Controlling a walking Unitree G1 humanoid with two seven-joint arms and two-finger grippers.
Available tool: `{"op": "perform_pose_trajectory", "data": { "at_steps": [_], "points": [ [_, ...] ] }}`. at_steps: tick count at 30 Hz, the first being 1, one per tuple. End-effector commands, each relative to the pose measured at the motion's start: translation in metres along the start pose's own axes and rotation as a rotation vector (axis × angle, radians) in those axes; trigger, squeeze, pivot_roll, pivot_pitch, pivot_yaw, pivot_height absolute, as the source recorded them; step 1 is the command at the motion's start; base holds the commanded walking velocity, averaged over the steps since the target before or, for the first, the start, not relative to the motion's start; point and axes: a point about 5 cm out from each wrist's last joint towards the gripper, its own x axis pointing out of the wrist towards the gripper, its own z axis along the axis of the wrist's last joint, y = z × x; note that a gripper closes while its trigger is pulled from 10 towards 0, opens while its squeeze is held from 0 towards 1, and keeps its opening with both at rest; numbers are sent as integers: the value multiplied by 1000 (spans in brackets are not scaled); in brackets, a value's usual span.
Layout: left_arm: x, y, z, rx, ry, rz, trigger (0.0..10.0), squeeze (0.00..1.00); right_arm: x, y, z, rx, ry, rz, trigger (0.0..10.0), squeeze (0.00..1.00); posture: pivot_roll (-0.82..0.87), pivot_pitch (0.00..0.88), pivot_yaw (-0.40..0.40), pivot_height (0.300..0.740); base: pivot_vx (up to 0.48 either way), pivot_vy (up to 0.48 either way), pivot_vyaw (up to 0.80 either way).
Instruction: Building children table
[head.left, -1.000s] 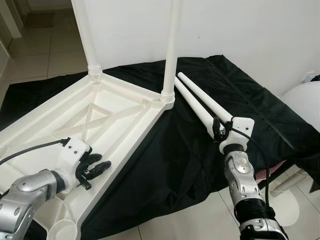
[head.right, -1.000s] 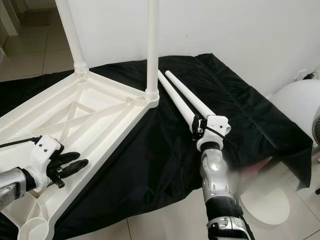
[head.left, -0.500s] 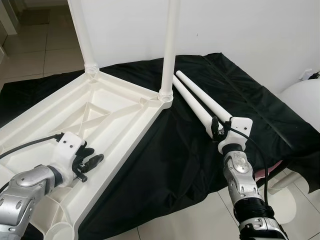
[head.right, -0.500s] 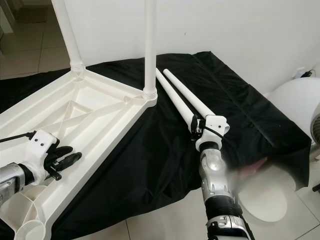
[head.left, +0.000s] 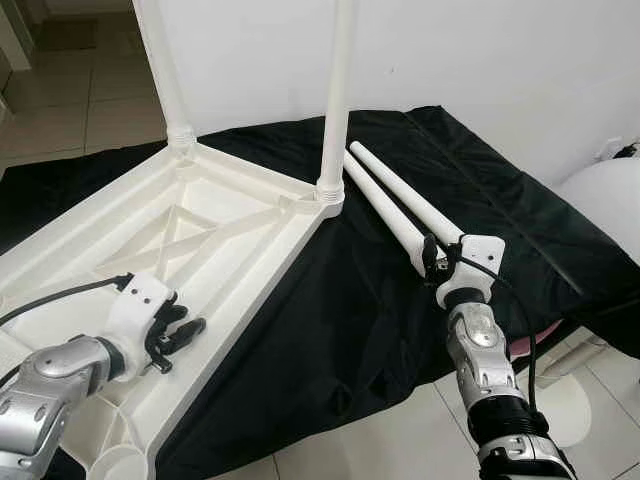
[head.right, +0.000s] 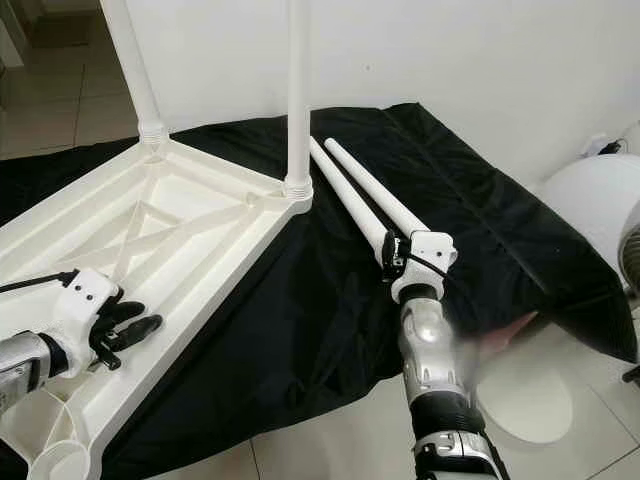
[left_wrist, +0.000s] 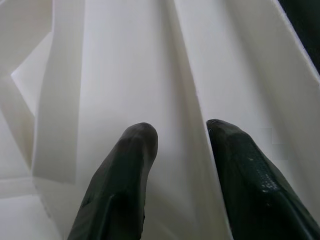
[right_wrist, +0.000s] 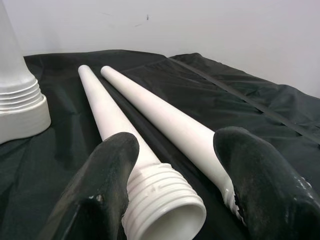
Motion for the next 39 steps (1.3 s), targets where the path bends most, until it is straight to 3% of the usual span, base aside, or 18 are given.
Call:
{"op": "perform_pose_trajectory", "data": {
  "at_steps": [1, 2, 3, 10, 14, 17, 18, 19, 20, 21, 23, 24, 27, 29, 30, 33, 35, 39],
  "points": [
    [5, -1, -11, -11, 63, 14, 7412, 0, 1, 0, 0, -5, -5, 3, 10000, 0, -5, 26, -22, 740, 0, 0, 0],
    [6, -1, -12, -16, 72, 25, 7412, 0, 1, 0, 0, -6, -5, 3, 10000, 0, -5, 26, -22, 740, 0, 0, 0],
    [14, 0, -21, -46, 122, 97, 0, 0, 1, -1, 1, -6, -7, -1, 10000, 0, -8, 25, -19, 740, 0, 0, 0],
    [30, -7, -27, -129, 152, 196, 0, 0, 1, -1, 1, -6, -8, -6, 10000, 0, -10, 25, -16, 740, 0, 0, 0],
    [40, -8, -27, -205, 159, 316, 0, 0, 1, 0, 1, -2, -9, -5, 10000, 0, -9, 31, -18, 740, 0, 0, 0],
    [43, -9, -23, -208, 140, 343, 0, 0, 1, 0, 1, -2, -8, -5, 10000, 0, -7, 32, -19, 740, 0, 0, 0],
    [48, -12, -16, -179, 106, 330, 9255, 0, 1, 0, 0, -3, -6, -4, 10000, 0, -7, 32, -19, 740, 0, 0, 0],
    [48, -12, -16, -179, 106, 330, 9255, 0, 1, 0, 0, -3, -6, -4, 10000, 0, -7, 32, -19, 740, 0, 0, 0],
    [51, -14, -10, -150, 79, 309, 10000, 0, 1, 0, 0, -3, -5, -4, 10000, 0, -7, 32, -19, 740, 0, 0, 0],
    [54, -17, -1, -118, 37, 284, 10000, 0, 1, 0, 0, -3, -4, -4, 10000, 0, -4, 35, -23, 740, 0, 0, 0],
    [56, -20, 4, -135, 6, 259, 10000, 0, 1, 0, 0, -3, -5, -3, 10000, 0, -3, 36, -23, 740, 0, 0, 0],
    [58, -25, 13, -141, -41, 208, 10000, 1000, 1, 1, 0, -3, -4, -2, 10000, 0, -2, 38, -24, 740, 0, 0, 0],
    [61, -41, 31, -94, -133, 93, 10000, 1000, 2, 1, 1, -2, -5, -2, 10000, 0, -5, 42, -22, 740, 0, 0, 0],
    [61, -44, 34, -79, -145, 75, 10000, 1000, 2, 1, 1, -2, -6, -4, 10000, 0, -5, 42, -22, 740, 0, 0, 0],
    [60, -48, 40, -71, -188, 48, 10000, 0, 2, 0, 0, -2, -5, -7, 10000, 0, -6, 46, -20, 740, 0, 0, 0],
    [59, -49, 43, -66, -208, 40, 10000, 0, 1, -1, 0, -3, -4, -10, 10000, 0, -6, 46, -20, 740, 0, 0, 0],
    [52, -40, 54, -78, -283, 70, 10000, 0, 0, -2, -1, -1, 0, -17, 10000, 0, -3, 55, -20, 740, 0, 0, 0],
    [43, -29, 60, -86, -330, 93, 10000, 0, -1, -2, -2, 2, 3, -21, 10000, 0, 2, 62, -19, 740, 0, 0, 0]
  ]
}}
